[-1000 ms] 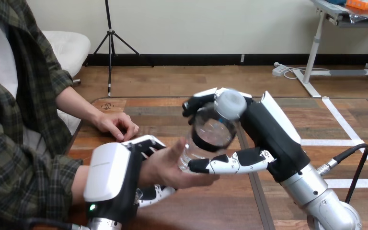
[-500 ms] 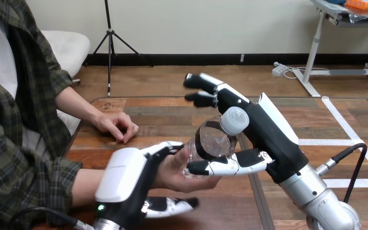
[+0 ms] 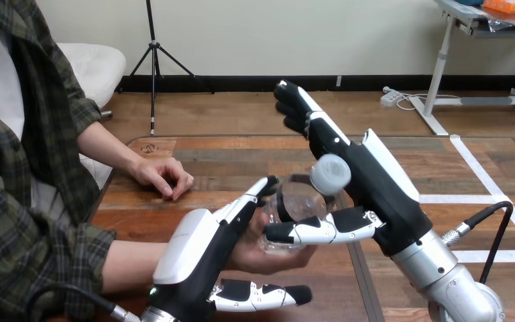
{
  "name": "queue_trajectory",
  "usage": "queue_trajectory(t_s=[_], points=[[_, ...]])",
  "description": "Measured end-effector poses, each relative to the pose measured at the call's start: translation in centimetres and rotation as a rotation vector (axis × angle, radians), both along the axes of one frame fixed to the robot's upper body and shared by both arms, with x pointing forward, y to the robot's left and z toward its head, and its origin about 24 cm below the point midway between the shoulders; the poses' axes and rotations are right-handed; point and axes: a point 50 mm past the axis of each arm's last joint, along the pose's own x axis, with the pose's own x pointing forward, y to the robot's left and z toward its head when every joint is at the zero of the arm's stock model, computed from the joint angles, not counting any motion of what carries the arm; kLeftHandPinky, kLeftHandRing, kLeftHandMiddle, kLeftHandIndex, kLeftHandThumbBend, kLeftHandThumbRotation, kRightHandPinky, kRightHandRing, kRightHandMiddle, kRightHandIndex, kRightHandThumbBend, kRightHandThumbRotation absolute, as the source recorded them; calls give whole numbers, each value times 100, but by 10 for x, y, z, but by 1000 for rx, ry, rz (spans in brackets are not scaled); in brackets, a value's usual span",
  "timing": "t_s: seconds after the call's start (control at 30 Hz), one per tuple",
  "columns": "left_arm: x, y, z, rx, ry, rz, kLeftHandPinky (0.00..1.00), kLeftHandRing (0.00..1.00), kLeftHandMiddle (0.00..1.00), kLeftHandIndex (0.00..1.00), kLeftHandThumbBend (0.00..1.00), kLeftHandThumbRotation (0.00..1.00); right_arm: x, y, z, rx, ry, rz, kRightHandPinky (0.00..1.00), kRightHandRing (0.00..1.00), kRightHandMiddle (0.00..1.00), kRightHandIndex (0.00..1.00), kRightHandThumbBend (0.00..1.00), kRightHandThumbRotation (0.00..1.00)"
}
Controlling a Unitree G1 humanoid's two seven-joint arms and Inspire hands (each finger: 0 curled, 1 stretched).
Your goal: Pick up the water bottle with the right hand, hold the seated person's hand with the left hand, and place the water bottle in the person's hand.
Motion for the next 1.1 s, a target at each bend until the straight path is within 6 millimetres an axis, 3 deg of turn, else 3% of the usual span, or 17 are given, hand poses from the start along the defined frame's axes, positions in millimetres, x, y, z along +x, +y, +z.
queue_trajectory(t_s=[0.73,0.83,1.1], points=[[-4,3,3,-359,203,-180,100,100,100,100,100,50,-5,1,-3,60,12,-27,100,100,100,100,85,16],[-6,0,3,-398,203,-202,100,100,100,100,100,53,-6,1,-4,76,16,-39,100,100,100,100,85,16],[-14,-14,10,-515,128,-223,100,100,100,100,100,71,-9,1,-5,141,28,-71,100,100,100,100,84,13]])
